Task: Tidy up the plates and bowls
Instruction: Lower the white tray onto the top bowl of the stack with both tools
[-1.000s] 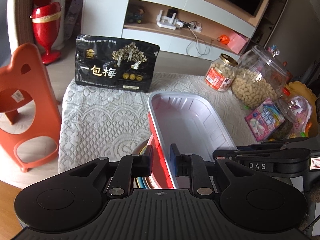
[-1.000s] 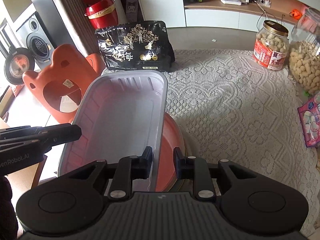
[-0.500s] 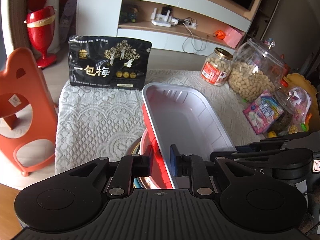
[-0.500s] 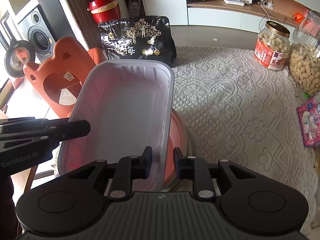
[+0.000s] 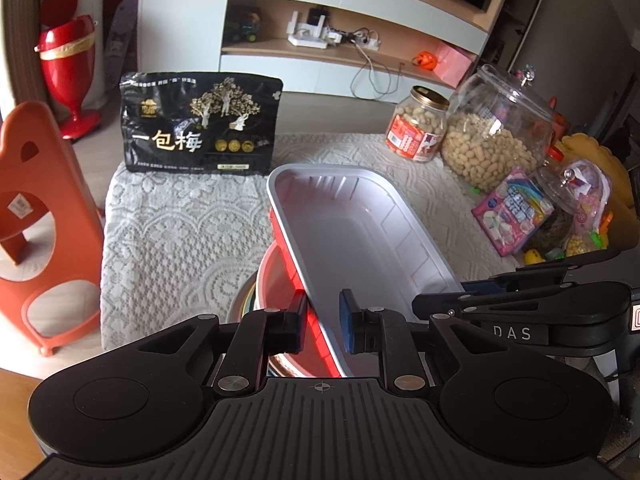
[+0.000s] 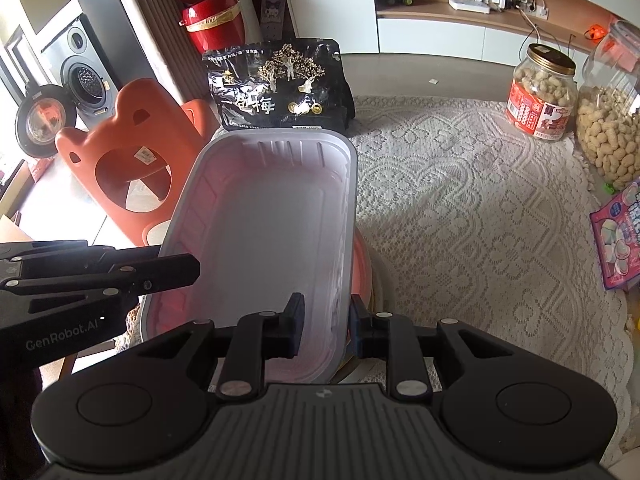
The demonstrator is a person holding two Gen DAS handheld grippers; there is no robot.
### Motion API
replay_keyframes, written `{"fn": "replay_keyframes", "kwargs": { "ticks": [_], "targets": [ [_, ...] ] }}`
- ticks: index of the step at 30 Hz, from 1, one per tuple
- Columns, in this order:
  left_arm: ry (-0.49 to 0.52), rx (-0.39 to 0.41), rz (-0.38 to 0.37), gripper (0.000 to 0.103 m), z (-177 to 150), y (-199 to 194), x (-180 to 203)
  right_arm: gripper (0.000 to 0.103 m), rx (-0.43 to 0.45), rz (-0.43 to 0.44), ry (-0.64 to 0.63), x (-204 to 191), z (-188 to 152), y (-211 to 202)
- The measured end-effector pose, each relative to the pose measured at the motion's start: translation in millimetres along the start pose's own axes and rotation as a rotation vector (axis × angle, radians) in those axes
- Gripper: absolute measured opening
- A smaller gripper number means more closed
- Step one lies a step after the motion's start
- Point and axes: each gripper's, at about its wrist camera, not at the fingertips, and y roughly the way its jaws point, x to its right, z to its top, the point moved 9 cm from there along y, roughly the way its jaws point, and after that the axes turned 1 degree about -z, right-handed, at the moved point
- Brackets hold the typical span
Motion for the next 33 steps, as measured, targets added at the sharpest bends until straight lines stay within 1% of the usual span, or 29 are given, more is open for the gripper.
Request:
{"fn": "replay_keyframes", "kwargs": {
  "ticks": [4,9,13,16,19,24,26,28,31,33],
  "targets": [
    [-0.006,-0.006,0.014,0.020,-0.5,0.2,-3.0,0.023,-0.009,0.002,0.006,0.0,-1.6,1.7],
    [-0.031,-0.014,0.000,0.020,0.2,-2.2,-6.4,0.023,-0.002,0.005,0.015,1.9,-1.4,0.7],
    [-0.044,0.008,-0.011,0.020,5.1,-13.7,-7.8,0.023,0.013,0.010,0.024,4.4,0.1,-4.6],
    [-0.043,0.018,-0.003,0.020,7.4,-20.5,-8.0,0.023,0.024,0.011,0.029,5.4,1.1,-9.1],
    [-0.041,-0.010,0.006,0.020,3.6,-17.2,-8.4,0.023,0.024,0.006,0.028,4.4,1.0,-10.3],
    [-0.052,-0.059,-0.016,0.020,-4.5,-6.9,-7.3,0.023,0.019,0.024,0.013,-5.9,-0.9,-10.2],
    [-0.053,-0.060,-0.006,0.020,-5.1,-7.2,-8.7,0.026,0.020,0.032,0.001,-11.5,-1.0,-11.8],
    [-0.065,-0.055,-0.005,0.020,-4.3,-9.1,-11.7,0.026,0.023,0.033,-0.010,-15.5,-0.5,-13.2],
    [-0.087,-0.063,-0.028,0.020,-3.4,-11.5,-13.8,0.026,0.022,0.037,-0.013,-17.4,-0.4,-14.2],
    [-0.083,-0.075,-0.035,0.020,-4.7,-11.0,-12.6,0.026,0.021,0.036,-0.014,-16.4,-0.7,-13.9]
  ]
}}
